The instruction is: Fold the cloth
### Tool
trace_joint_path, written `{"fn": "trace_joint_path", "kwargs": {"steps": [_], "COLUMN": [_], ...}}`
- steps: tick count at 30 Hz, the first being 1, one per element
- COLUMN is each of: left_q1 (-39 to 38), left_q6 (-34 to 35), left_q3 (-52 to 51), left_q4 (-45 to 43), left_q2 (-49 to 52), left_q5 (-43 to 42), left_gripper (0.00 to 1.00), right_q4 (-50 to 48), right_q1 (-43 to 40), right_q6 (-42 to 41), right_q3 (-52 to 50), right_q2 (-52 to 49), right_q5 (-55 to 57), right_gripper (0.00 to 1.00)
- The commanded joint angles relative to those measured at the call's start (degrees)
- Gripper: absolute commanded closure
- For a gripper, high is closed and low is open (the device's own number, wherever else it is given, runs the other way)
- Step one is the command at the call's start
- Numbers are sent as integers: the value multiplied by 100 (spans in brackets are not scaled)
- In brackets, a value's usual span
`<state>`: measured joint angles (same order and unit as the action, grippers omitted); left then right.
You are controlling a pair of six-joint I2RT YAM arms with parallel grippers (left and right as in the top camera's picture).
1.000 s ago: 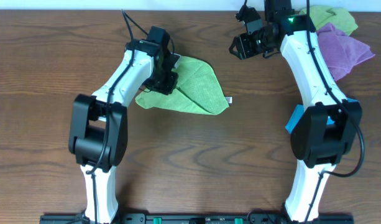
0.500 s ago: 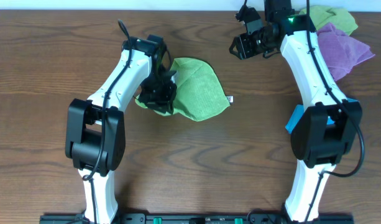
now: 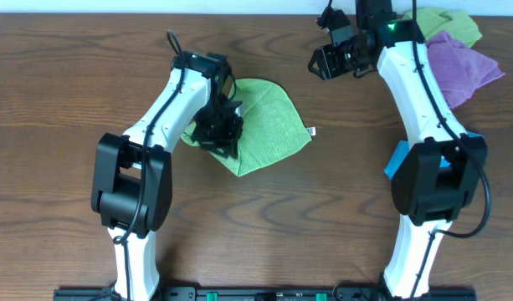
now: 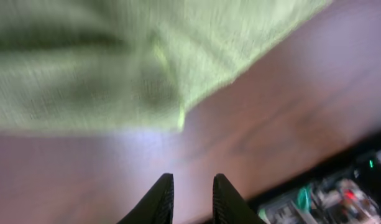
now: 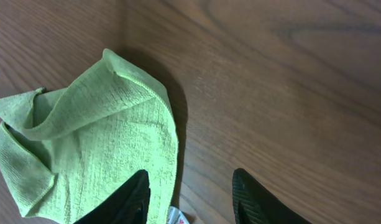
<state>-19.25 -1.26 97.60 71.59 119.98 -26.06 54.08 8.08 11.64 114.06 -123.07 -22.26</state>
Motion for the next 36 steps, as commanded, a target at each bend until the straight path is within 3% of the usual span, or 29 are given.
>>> {"fn": "trace_joint_path", "kwargs": {"steps": [1, 5, 22, 26, 32, 36], "left_q1": [-4, -7, -9, -9, -9, -7], "left_q6": [22, 17, 20, 20, 22, 22], "left_q3": [55, 24, -1145, -1207, -1364, -1530], "left_q4": [-302, -433, -1211, -1250, -1220, -1215], "left_q2": [-85, -83, -83, -83, -83, -83], "left_q5": [518, 1008, 953, 953, 946, 765], "left_gripper": [76, 75, 81, 80, 81, 81], "right_q4": [-59, -170, -852, -960, -1193, -1266], "right_q1": [138, 289, 1106, 1224, 1307, 1307], "right_q6": [87, 131, 212, 94, -90, -133], "right_q3": [50, 50, 50, 50, 50, 50], "right_q2": [-72, -83, -1047, -1211, -1270, -1272], "right_q5": [-33, -138, -372, -365, -149, -149], "right_gripper": [59, 57, 57, 63, 89, 98]}}
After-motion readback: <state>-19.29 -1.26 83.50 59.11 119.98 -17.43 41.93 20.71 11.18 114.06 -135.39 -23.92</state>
